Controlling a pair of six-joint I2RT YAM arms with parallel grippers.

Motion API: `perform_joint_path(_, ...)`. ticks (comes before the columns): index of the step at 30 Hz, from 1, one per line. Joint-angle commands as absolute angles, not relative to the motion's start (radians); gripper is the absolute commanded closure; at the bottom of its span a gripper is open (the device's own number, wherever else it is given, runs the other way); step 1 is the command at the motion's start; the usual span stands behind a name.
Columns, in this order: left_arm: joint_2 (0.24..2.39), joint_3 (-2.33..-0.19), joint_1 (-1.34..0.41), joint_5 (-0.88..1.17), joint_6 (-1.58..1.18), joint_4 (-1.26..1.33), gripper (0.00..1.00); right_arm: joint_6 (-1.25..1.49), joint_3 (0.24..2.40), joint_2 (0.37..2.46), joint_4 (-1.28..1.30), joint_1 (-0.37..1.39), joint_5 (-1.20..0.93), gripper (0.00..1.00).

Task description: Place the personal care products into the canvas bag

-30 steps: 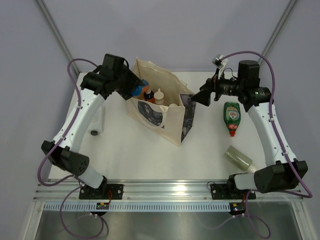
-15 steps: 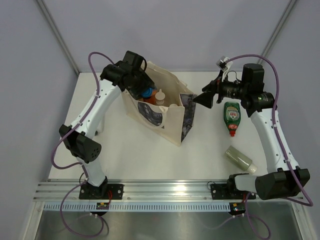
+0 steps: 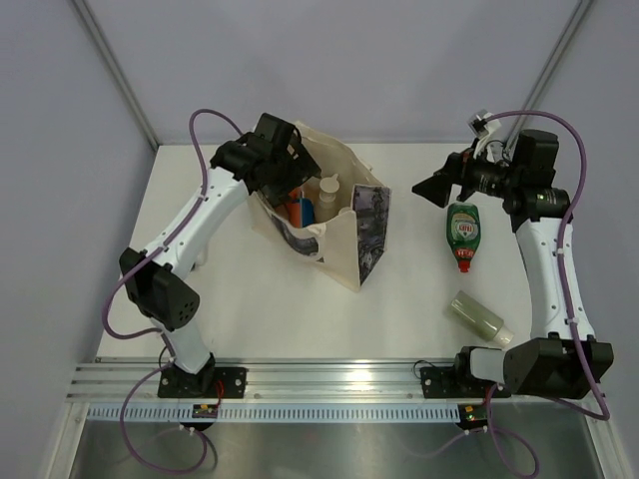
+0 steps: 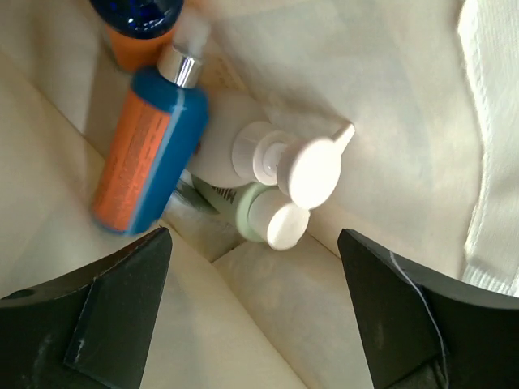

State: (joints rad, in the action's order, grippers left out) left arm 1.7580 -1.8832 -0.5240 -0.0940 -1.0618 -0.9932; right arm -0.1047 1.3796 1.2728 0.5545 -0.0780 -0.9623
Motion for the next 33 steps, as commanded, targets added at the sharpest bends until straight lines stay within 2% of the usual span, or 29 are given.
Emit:
perform_joint_path(1, 1.677, -1.836, -0.529, -0.074, -1.011, -0.91, 0.11, -0.118, 1.379, 1.282, 0.581, -0.104, -0.927, 0.01)
perform_joint_path(4, 1.634, -1.796, -0.529, -0.06, -0.964, -0.85, 0.11, -0.114, 1.378, 1.301, 0.614, -0.113, -0.841, 0.0)
perform_joint_path(7, 1.573, -1.753, -0.529, -0.029, -0.867, -0.769, 0.1, -0.068, 1.377, 1.339, 0.644, -0.117, -0.637, 0.01)
perform_joint_path(9, 1.534, -1.712, -0.529, -0.006, -0.81, -0.694, 0.09, -0.043, 1.382, 1.364, 0.655, -0.118, -0.447, 0.0)
perform_joint_path(11, 1.468, -1.663, -0.529, 0.064, -0.72, -0.617, 0.01, -0.029, 1.388, 1.414, 0.673, -0.12, -0.256, 0.0)
perform_joint_path(13, 1.421, -1.62, -0.529, 0.138, -0.632, -0.562, 0.01, -0.021, 1.407, 1.489, 0.715, -0.12, -0.111, 0.0)
perform_joint_path(16, 1.29, -1.499, -0.529, 0.187, -0.519, -0.416, 0.01, -0.086, 1.465, 1.606, 0.825, -0.121, -0.093, 0.0)
perform_joint_path(19, 1.123, -1.352, -0.529, 0.17, -0.422, -0.326, 0.01, -0.305, 1.557, 1.735, 1.016, -0.127, -0.301, 0.0)
perform_joint_path(21, 0.991, -1.252, -0.529, 0.126, -0.373, -0.302, 0.01, -0.354, 1.536, 1.756, 1.014, -0.135, -0.304, 0.0)
perform_joint_path(30, 0.496, -0.899, -0.529, -0.075, -0.428, -0.307, 0.01, -0.241, 1.485, 1.839, 0.789, -0.144, 0.024, 0.0)
perform_joint_path(33, 0.401, -0.802, -0.531, -0.121, -0.478, -0.347, 0.01, -0.187, 1.477, 1.876, 0.729, -0.144, 0.087, 0.01)
